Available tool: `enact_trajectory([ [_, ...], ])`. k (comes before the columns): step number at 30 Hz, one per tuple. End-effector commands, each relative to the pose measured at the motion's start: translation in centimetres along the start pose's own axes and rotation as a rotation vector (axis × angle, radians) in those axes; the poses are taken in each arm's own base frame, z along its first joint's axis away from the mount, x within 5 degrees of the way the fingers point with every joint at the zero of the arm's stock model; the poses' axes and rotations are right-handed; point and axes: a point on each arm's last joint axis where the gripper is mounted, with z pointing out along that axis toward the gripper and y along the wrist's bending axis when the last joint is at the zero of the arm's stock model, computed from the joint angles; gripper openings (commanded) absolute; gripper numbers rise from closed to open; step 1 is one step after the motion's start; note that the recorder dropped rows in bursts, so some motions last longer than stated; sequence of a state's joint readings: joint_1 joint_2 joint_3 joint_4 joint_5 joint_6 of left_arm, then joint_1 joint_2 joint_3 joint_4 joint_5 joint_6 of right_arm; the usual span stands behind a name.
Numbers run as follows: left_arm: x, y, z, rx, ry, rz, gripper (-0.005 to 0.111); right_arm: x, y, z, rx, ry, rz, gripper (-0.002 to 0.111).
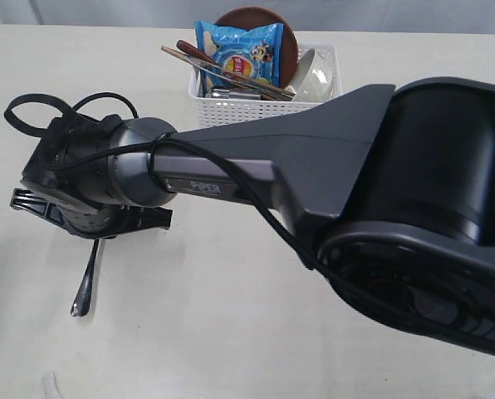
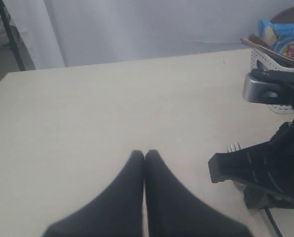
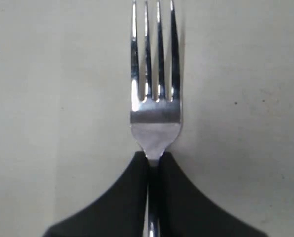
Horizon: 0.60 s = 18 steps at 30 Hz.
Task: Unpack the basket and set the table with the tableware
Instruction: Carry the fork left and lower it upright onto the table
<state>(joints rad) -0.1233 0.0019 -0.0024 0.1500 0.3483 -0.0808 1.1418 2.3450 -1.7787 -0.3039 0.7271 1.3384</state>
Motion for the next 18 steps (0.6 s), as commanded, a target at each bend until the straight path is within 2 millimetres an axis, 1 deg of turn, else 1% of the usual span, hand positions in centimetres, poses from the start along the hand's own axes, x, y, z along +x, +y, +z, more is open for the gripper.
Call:
enact_trajectory([
  [1, 0.06, -0.03, 0.01, 0.005, 0.0, -0.002, 0.0, 0.16, -0.3, 0.53, 0.024, 0.001, -0.006, 0.0],
  [11, 0.06, -0.03, 0.01, 0.005, 0.0, -0.002, 0.0, 0.14, -0.32, 0.53, 0.027, -0.001, -0.057, 0.0],
  [18, 0.06, -0.03, 0.01, 0.005, 0.0, -0.002, 0.0, 0.09, -0.09, 0.53, 0.001, -0.007, -0.043, 0.0],
])
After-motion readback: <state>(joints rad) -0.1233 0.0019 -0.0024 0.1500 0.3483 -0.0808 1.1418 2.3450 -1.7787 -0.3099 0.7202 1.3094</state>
